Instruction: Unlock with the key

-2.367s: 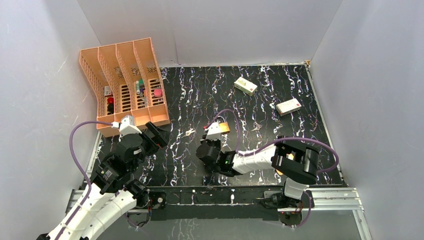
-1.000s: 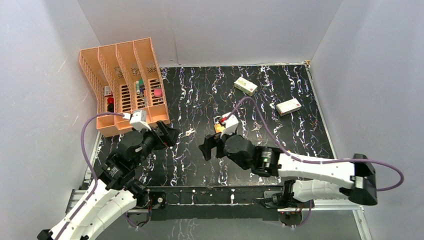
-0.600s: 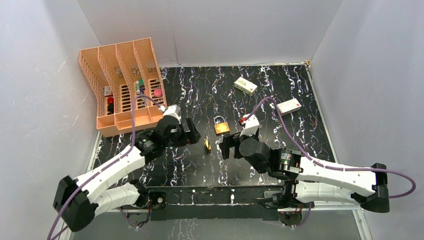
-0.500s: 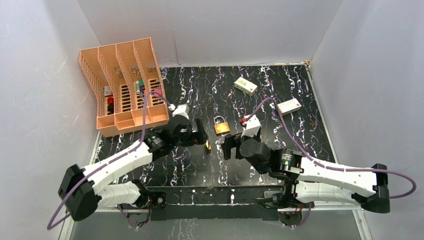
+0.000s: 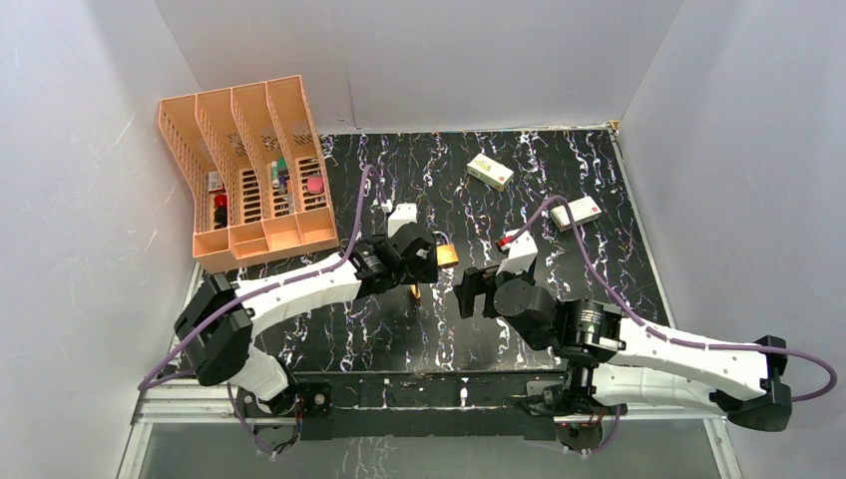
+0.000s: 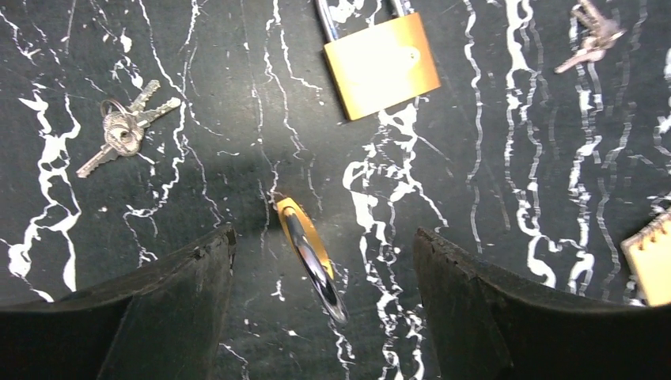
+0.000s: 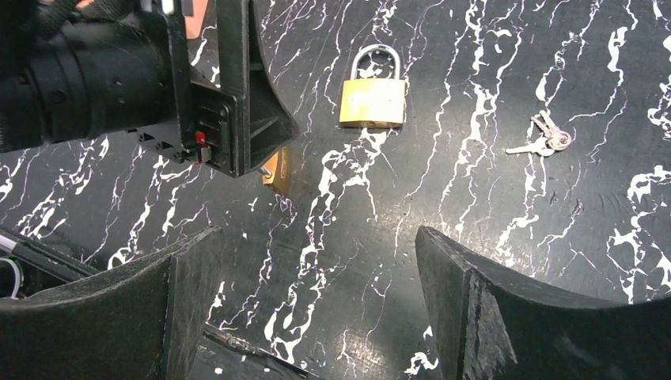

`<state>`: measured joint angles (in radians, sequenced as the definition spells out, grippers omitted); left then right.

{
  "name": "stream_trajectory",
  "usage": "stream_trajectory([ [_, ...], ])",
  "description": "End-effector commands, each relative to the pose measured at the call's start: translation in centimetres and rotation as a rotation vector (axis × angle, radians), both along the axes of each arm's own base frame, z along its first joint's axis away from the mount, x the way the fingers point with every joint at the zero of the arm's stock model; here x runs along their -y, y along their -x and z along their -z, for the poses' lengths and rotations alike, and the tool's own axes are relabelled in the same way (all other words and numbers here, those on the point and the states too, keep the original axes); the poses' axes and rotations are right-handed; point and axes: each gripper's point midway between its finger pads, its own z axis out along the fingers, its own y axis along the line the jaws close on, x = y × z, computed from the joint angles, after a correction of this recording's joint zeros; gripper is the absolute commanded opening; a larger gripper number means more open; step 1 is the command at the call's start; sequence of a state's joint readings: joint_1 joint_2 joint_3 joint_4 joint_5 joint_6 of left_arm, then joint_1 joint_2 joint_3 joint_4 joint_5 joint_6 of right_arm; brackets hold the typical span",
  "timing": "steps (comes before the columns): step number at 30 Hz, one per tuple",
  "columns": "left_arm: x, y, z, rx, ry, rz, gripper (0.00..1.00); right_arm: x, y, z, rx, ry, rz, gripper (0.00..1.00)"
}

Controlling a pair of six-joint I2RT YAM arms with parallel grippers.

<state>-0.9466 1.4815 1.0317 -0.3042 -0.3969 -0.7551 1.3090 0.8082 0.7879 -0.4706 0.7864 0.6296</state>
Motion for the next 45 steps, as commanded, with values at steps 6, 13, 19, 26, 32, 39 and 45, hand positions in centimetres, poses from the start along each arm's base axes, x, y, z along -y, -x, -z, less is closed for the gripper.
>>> stream_trajectory([
  [6,-1.1,-1.1,0.6,0.040,-0.142,0.001,0.56,1.1,-0.6,-1.1,0.042,-0.025,0.047,0.98],
  [13,-1.1,-1.4,0.3,0.068,-0.189,0.068,0.25,1.2,-0.7,-1.2,0.052,-0.008,0.049,0.98],
  [19,-0.7,-1.2,0.1,0.073,-0.189,0.119,0.11,1.3,-0.8,-1.3,0.059,-0.007,0.053,0.97],
  [26,0.5,-0.6,0.0,0.092,-0.156,0.242,0.00,1.4,-0.8,-0.7,0.056,0.013,0.049,0.97],
  [32,1.5,-0.6,-2.0,0.177,-0.143,0.379,0.00,1.6,-0.6,-0.2,0.048,0.017,0.049,0.97],
  [39,2.0,-0.4,-2.0,0.211,-0.127,0.448,0.00,1.7,-0.5,0.0,0.041,0.012,0.047,0.97],
  [45,2.1,0.2,-0.3,0.140,-0.137,0.451,0.08,1.7,-0.5,-0.2,0.041,0.012,0.043,0.97],
])
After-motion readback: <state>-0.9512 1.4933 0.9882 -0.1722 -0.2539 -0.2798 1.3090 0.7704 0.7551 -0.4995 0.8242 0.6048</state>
